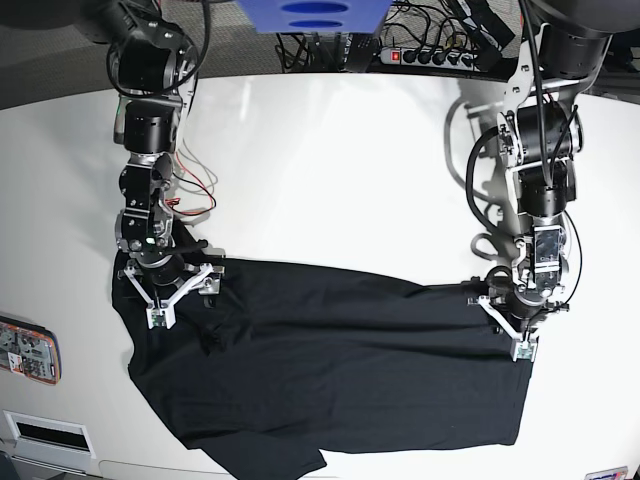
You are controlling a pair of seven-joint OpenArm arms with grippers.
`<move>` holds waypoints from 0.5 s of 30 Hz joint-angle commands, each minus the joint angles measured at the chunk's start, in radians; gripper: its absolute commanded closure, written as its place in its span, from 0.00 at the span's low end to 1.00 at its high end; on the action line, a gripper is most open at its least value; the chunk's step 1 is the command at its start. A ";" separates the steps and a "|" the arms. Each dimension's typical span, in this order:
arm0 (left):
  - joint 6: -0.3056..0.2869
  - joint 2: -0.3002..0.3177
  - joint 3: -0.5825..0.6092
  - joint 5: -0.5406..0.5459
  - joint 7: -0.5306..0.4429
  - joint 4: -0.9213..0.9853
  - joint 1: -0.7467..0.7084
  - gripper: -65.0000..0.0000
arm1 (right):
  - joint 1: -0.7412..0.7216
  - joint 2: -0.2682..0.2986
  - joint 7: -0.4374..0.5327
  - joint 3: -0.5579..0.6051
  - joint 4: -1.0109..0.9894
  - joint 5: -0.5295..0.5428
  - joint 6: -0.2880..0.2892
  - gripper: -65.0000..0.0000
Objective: Fold the T-shirt properly
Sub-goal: 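Regrip the folded shirt edge with both grippers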
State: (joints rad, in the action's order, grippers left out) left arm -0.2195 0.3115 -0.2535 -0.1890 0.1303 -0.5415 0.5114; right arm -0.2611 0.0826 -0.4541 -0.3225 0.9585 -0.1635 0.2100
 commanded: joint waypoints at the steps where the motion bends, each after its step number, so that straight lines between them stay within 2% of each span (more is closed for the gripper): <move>1: 0.024 0.015 0.001 -0.079 0.133 0.013 -0.015 0.82 | 0.021 0.003 -0.188 0.000 -0.020 -0.101 -0.004 0.08; 4: 0.024 0.013 0.001 -0.122 0.134 0.013 -0.015 1.00 | 0.021 0.003 -0.251 0.000 -0.020 -0.161 -0.004 0.08; 6: 0.024 0.013 0.001 -0.143 0.137 0.014 -0.015 1.00 | 0.021 0.003 -0.303 0.000 -0.020 -0.170 -0.002 0.08; 9: 0.024 0.013 0.001 -0.148 0.197 0.014 -0.015 1.00 | 0.021 0.003 -0.351 0.000 -0.020 -0.172 -0.001 0.08; 15: 0.024 0.012 0.001 -0.143 0.219 0.011 -0.036 0.88 | 0.024 0.003 -0.360 0.000 -0.019 -0.172 0.003 0.08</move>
State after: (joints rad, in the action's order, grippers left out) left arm -0.2134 0.3077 -0.2516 -0.2699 0.1745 -0.5518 0.5102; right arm -0.2829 0.0803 -0.5823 -0.3229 0.9688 -0.2028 0.2169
